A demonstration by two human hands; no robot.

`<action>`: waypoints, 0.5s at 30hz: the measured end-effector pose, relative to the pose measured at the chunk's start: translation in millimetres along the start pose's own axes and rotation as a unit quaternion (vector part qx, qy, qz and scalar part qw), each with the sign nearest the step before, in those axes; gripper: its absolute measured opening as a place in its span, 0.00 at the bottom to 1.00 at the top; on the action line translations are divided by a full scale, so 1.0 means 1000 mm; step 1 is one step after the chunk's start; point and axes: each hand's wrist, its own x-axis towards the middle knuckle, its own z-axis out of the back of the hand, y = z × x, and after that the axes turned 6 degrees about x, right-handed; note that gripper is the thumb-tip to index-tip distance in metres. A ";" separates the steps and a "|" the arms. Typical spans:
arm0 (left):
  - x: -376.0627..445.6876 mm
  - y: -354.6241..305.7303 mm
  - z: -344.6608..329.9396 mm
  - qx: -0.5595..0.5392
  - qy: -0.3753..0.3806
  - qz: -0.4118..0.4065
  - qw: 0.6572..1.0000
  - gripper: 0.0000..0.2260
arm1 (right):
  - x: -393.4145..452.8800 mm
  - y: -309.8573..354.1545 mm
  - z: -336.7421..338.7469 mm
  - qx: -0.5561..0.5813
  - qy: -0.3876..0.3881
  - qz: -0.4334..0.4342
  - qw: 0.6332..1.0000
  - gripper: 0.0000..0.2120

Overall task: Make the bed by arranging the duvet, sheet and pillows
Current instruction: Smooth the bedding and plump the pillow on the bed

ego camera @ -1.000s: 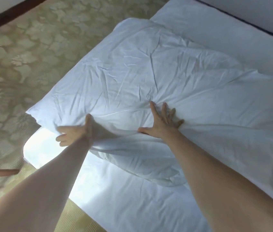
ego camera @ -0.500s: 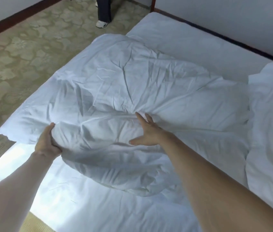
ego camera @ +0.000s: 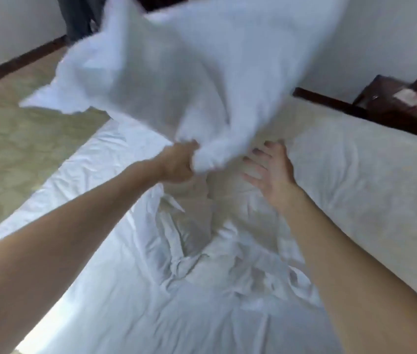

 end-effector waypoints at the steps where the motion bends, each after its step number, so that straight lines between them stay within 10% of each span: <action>1: 0.000 -0.012 -0.015 0.084 0.084 -0.030 0.992 0.26 | 0.000 0.009 0.027 0.010 -0.035 -0.005 0.999 0.15; 6: -0.029 -0.044 -0.076 0.222 0.312 -0.118 0.916 0.27 | 0.001 -0.002 0.117 -0.034 -0.059 -0.158 0.985 0.35; 15: -0.053 -0.038 -0.078 0.115 0.323 -0.033 0.939 0.35 | -0.033 -0.041 0.104 -0.238 -0.025 -0.066 0.969 0.43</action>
